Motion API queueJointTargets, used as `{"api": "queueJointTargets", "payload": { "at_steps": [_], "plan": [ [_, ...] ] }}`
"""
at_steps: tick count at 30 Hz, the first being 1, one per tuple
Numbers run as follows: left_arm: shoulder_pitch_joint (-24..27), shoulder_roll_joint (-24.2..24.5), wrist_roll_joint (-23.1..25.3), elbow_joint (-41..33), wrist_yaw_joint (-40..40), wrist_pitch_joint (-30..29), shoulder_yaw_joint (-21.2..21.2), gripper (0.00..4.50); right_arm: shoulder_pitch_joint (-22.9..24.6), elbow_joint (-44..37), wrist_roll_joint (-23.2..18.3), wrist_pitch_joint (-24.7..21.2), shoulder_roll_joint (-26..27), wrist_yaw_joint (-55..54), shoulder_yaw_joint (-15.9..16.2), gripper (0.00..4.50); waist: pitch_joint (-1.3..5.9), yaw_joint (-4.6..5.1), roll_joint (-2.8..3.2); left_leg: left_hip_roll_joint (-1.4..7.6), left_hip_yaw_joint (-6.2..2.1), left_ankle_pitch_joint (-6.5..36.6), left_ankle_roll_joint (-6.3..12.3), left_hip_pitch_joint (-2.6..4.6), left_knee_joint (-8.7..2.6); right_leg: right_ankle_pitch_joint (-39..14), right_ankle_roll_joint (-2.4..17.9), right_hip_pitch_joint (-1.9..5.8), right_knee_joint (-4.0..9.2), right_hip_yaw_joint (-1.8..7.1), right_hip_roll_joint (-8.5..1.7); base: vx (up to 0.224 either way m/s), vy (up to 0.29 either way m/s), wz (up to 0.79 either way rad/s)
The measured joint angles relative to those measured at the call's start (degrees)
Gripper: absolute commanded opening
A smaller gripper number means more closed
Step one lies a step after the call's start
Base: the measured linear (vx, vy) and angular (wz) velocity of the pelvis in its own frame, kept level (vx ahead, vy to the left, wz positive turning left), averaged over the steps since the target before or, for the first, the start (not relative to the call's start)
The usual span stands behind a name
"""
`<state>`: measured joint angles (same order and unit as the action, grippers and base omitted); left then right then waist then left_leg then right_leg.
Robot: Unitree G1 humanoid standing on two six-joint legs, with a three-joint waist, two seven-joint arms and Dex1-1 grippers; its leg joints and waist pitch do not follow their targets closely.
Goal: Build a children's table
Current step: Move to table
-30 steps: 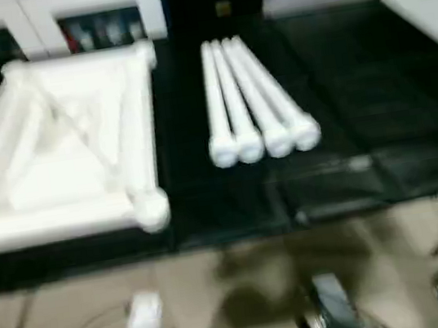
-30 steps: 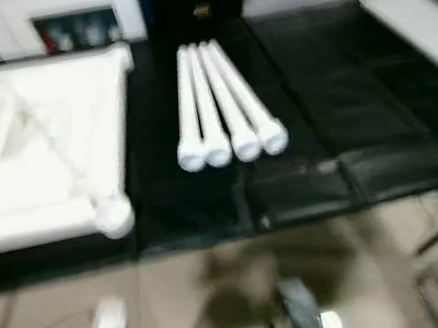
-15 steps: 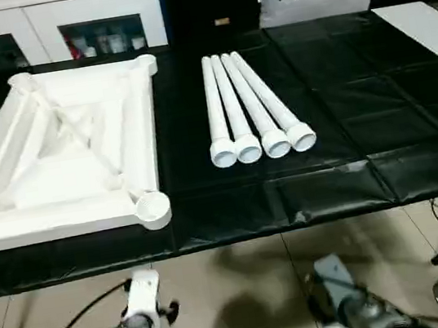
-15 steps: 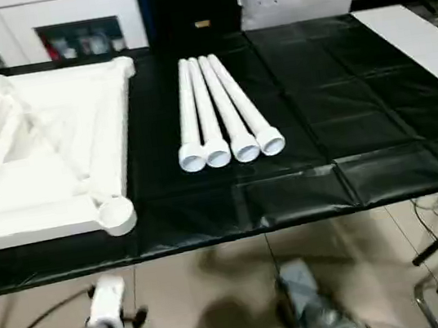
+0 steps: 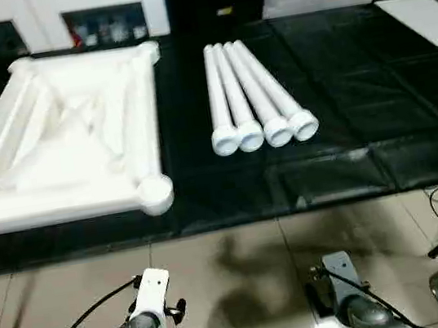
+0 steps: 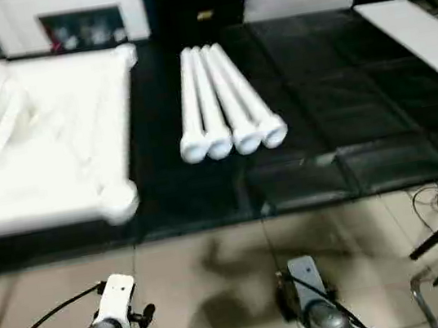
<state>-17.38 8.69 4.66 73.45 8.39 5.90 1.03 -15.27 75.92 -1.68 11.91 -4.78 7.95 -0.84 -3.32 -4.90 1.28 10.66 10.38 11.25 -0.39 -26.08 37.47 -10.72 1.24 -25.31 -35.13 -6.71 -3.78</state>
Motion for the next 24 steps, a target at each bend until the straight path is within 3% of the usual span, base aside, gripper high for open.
{"api": "queueJointTargets", "payload": {
  "at_steps": [1,2,3,4,5,6,7,8,9,10,11,12,14,15,16,18,22,24],
  "plan": [
    [0.7,0.2,0.0,0.0,0.0,0.3,-0.1,4.49,-0.2,-0.1,-0.9,0.2,0.4,1.6,-1.1,4.5,-0.75,0.33,0.83,0.37,0.04,0.8,-0.63,1.24,0.08,-0.4,-0.3,1.65,0.98,-2.1,-0.85,-0.232,0.068,-0.06],
    [1.1,0.7,0.0,0.2,0.1,0.4,-0.1,4.49,-0.2,-0.6,-1.3,1.1,1.0,3.4,-1.6,4.5,-1.06,-0.27,1.65,0.33,-0.09,1.1,-0.95,1.34,-0.56,-2.7,0.1,2.93,-1.57,-3.46,-1.68,-0.027,0.116,-0.26],
    [-0.4,1.0,0.0,-0.1,0.5,0.8,-0.2,4.49,1.1,-0.8,-1.3,2.3,1.2,5.3,-1.7,4.5,-1.33,-1.44,1.59,0.36,1.47,1.1,-0.96,0.81,-0.73,-7.8,0.9,3.45,-9.43,-3.59,-2.24,-0.015,0.065,0.09],
    [-1.6,0.8,-0.3,-1.2,1.2,1.3,-0.4,4.49,2.0,0.1,-0.9,2.5,1.0,6.1,-1.4,4.5,-0.63,-4.69,-0.51,0.72,4.29,1.0,-1.18,0.29,-1.46,-10.7,1.7,5.4,-11.23,-2.51,-2.22,-0.015,0.065,0.09],
    [-1.7,0.9,-0.6,-2.5,1.5,2.1,-0.7,4.49,1.6,0.9,-0.5,2.4,1.0,6.9,-0.9,4.5,0.72,-5.68,-4.1,0.42,6.93,0.9,-2.67,-0.47,-1.56,-16.3,-1.0,6.83,-10.03,0.29,-2.04,-0.057,-0.176,0.43],
    [-0.6,0.8,-1.1,-2.6,2.1,2.4,-1.3,4.49,-0.5,0.4,-0.4,2.8,0.7,7.6,-0.8,4.5,0.21,-5.07,-3.28,0.35,5.48,1.6,-3.75,-1.58,0.97,-17.3,-0.8,6.4,-11.45,0.98,-2.0,0.014,-0.176,0.29],
    [1.3,0.2,-1.2,-1.4,3.3,1.8,-1.2,4.49,-0.5,-0.2,-0.4,3.5,0.1,8.3,-0.8,4.5,0.02,-5.81,-1.66,-0.77,0.06,1.6,-3.47,-0.67,3.89,-17.2,-0.7,7.1,-11.18,1.79,-1.15,0.014,-0.176,0.29],
    [3.0,-0.4,-1.5,-1.0,4.8,1.9,-1.2,4.49,-0.4,-0.3,-0.4,3.6,-0.4,9.8,-1.1,4.5,-0.15,-6.1,-0.26,-1.9,-4.0,1.4,-3.42,0.47,6.94,-16.9,-1.0,8.01,-10.66,1.55,-1.25,-0.043,0.075,-0.09],
    [3.3,-0.4,-1.6,-0.9,6.1,2.1,-1.1,4.49,-0.2,-0.1,-0.5,3.7,-0.8,11.5,-1.5,4.5,-0.43,-6.4,0.34,-2.4,-5.9,2.7,-3.57,2.03,5.71,-15.9,-1.3,8.29,-9.75,1.05,-1.28,-0.037,0.126,-0.03],
    [3.0,-0.2,-1.9,-1.9,6.9,3.0,-1.2,4.49,-0.2,0.4,-0.7,3.7,-0.9,12.9,-1.9,4.5,-0.42,-6.56,0.95,-2.29,-5.63,3.9,-3.47,3.02,2.92,-14.9,-1.2,8.31,-8.77,0.78,-1.08,-0.037,0.126,-0.03],
    [2.9,0.3,-2.4,-3.0,7.5,4.0,-1.3,4.49,-0.1,1.0,-0.8,3.6,-0.7,14.1,-1.9,4.5,-0.64,-6.7,0.73,-1.81,-5.13,2.9,-3.12,2.86,1.4,-13.5,-0.4,8.42,-6.83,0.85,-0.47,-0.036,0.066,0.27],
    [3.0,1.0,-3.0,-4.3,8.3,4.7,-1.8,4.49,-0.4,1.1,-0.8,3.8,-0.4,15.7,-2.0,4.5,-0.54,-6.38,0.78,-1.66,-5.14,1.9,-2.24,2.88,0.1,-12.0,1.3,8.32,-5.21,1.31,0.33,0.01,0.059,0.03],
    [3.2,1.7,-4.1,-7.3,9.7,6.3,-2.5,4.49,-1.3,0.7,-0.7,5.1,-0.5,18.3,-1.9,4.5,-0.5,-4.84,0.93,-1.67,-4.91,1.6,-1.56,2.84,-0.04,-11.1,1.2,7.98,-5.15,2.04,0.41,0.014,0.063,-0.03],
    [3.7,2.1,-5.1,-11.3,11.5,7.5,-2.7,4.49,-1.3,0.1,-0.7,6.6,-1.1,20.1,-1.9,4.5,-0.4,-4.07,0.78,-1.79,-4.56,1.5,-1.37,2.79,-0.1,-11.0,0.1,7.71,-5.13,3.08,0.43,0.0,0.0,0.0],
    [4.3,2.1,-6.0,-14.5,12.9,8.3,-2.9,4.49,-1.2,-0.4,-0.7,7.7,-1.8,21.3,-1.9,4.5,-0.33,-3.64,0.74,-1.81,-4.16,1.4,-1.28,2.55,-0.09,-11.0,-0.9,7.52,-4.94,3.27,0.31,0.0,0.0,0.0],
    [7.2,2.0,-7.3,-22.2,15.5,9.5,-2.5,4.49,0.1,-3.0,-1.2,10.8,-3.7,24.2,-1.7,4.5,0.06,-2.94,0.89,-1.78,-3.67,1.1,-0.83,1.84,-0.44,-10.4,-2.5,7.21,-4.77,3.2,0.15,0.0,0.0,0.0],
    [12.9,2.6,-8.4,-29.5,18.1,9.7,-2.2,4.49,4.4,-13.0,-4.2,12.0,-4.9,28.8,-2.0,4.5,0.0,-1.56,0.56,-1.22,-3.57,0.7,-1.12,1.96,-0.97,-9.7,-2.3,7.36,-3.95,2.92,0.49,0.0,0.0,0.0],
    [16.9,4.1,-9.7,-36.3,18.8,8.5,-2.5,4.49,10.8,-28.2,-5.8,9.5,-5.3,32.2,-0.5,4.5,-0.05,-1.29,0.45,-1.17,-3.49,0.6,-1.08,1.99,-0.99,-9.6,-2.3,7.41,-3.85,2.92,0.48,0.0,0.0,0.0]
  ]
}}
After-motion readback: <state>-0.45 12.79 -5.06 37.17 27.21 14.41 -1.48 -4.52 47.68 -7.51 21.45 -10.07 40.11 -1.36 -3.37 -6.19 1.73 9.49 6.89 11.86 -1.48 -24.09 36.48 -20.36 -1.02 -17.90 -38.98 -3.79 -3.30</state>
